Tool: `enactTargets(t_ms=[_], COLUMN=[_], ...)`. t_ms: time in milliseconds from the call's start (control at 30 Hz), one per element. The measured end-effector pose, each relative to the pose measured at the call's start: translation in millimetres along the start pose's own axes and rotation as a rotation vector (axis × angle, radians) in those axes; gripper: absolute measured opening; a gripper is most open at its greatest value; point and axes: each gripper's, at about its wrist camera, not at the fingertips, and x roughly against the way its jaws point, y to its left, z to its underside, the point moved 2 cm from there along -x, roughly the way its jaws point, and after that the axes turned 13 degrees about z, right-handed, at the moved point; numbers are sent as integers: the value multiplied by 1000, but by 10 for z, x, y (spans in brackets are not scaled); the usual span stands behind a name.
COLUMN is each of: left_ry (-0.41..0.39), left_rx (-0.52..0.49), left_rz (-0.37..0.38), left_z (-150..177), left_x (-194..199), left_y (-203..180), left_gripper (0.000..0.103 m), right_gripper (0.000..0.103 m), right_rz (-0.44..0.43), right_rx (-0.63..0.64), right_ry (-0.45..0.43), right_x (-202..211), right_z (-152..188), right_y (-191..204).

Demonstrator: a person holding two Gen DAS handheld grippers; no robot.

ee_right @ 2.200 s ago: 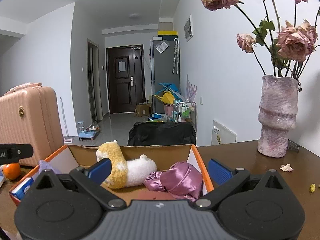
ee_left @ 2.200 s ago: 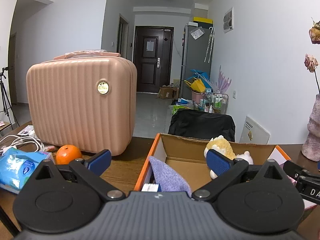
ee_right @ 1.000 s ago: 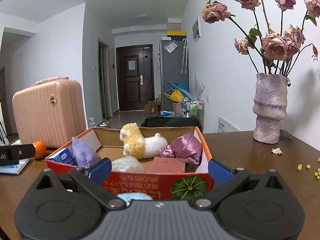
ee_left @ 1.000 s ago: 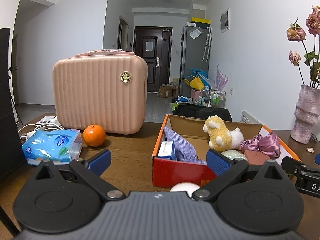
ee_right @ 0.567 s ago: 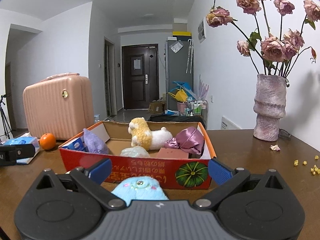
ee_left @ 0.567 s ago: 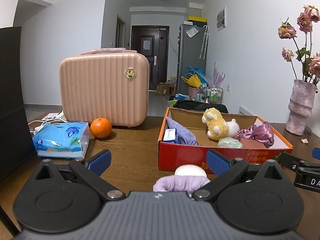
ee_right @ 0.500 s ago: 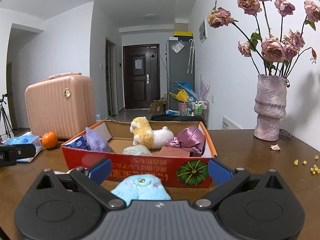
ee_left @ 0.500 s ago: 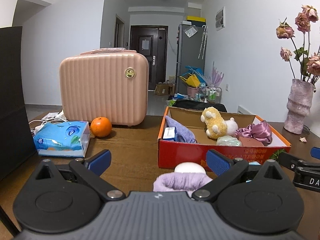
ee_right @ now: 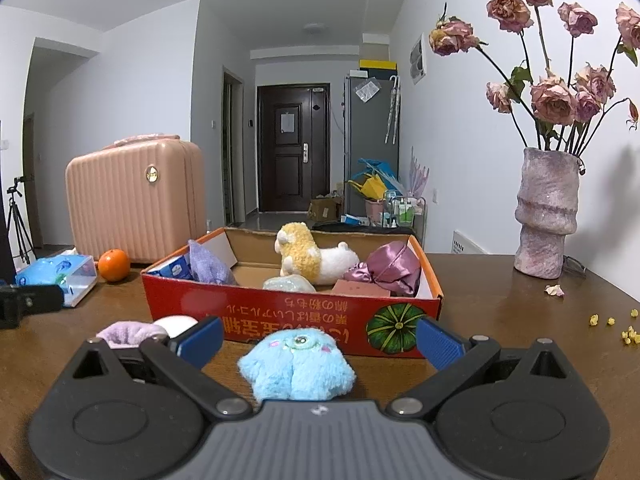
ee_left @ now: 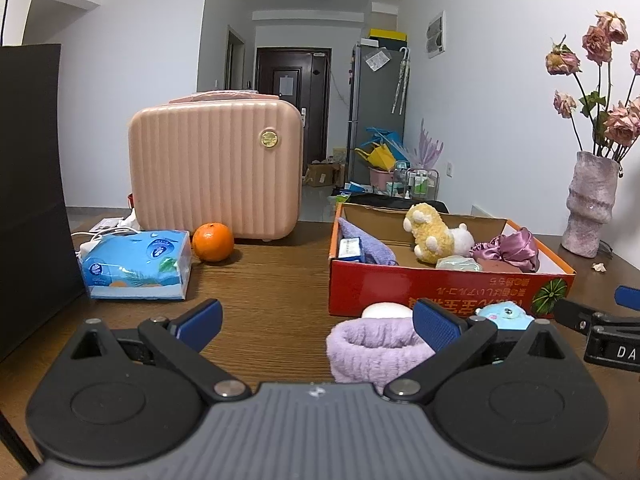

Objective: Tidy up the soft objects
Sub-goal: 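Close the right tool on the light-blue fluffy plush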

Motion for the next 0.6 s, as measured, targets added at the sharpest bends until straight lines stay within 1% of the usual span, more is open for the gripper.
enactTargets(t_ms=[200, 400, 600], left_ry=[9, 16, 27], left_rx=[8, 7, 6], left_rz=[6, 8, 11], left_z=[7, 18, 39], left_x=[17, 19, 6], left_y=[118, 190, 232], left_gripper=[103, 103, 103], right_gripper=[103, 103, 103], right_rz=[-12, -37, -14], right_rx=[16, 49, 103], right_ry=[12, 41, 92], right_x=[13, -16, -152], right_z=[37, 95, 155], right_y=[68, 229, 383])
